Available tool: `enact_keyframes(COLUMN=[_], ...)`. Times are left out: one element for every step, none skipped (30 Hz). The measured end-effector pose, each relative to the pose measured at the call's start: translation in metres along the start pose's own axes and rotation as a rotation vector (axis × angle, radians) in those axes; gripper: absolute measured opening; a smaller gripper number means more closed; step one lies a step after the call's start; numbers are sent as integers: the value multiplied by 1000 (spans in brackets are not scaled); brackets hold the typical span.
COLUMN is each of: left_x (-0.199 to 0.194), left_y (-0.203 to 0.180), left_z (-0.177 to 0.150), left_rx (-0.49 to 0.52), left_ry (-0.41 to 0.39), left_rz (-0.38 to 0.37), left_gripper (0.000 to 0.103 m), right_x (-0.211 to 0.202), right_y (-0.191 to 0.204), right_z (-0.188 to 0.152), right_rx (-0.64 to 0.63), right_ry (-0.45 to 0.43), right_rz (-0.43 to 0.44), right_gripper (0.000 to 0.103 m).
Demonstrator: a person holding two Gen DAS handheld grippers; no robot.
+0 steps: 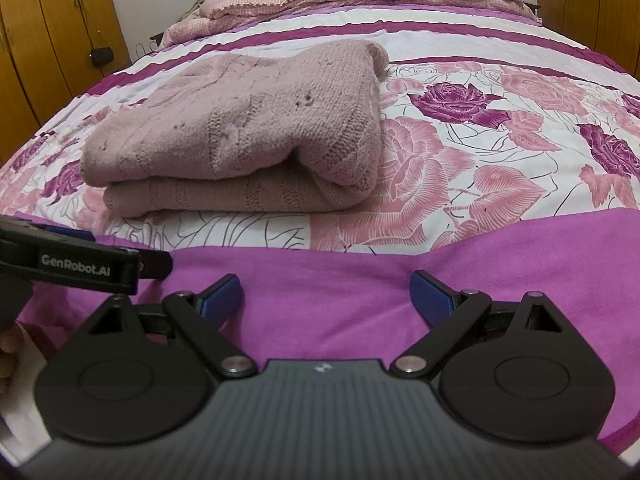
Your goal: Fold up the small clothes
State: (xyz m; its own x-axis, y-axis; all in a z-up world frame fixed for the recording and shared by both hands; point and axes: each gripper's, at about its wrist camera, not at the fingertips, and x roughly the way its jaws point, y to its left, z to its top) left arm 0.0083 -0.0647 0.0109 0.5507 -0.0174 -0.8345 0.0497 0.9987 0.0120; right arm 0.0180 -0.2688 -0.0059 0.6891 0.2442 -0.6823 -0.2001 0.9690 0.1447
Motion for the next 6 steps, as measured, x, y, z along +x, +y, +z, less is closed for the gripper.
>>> enact_keyframes(left_x=[0,0,0,0,0,0], left_y=[-1,-1,0,0,-1,-1], left_z=[0,0,0,0,0,0], left_rx=[1,1,1,1,1,2], left_ry=[0,-1,-1,-1,-1,-1], left_rz=[1,1,1,1,1,1], left_gripper=[103,103,103,103,103,103], right_x=[0,0,0,0,0,0], right_y=[0,0,0,0,0,0], right_z=[0,0,0,0,0,0], right_rx=[0,1,1,1,1,1], right_ry=[0,-1,-1,0,0,0], right_rz=[0,1,1,0,0,0], right_gripper=[94,95,95,95,95,95])
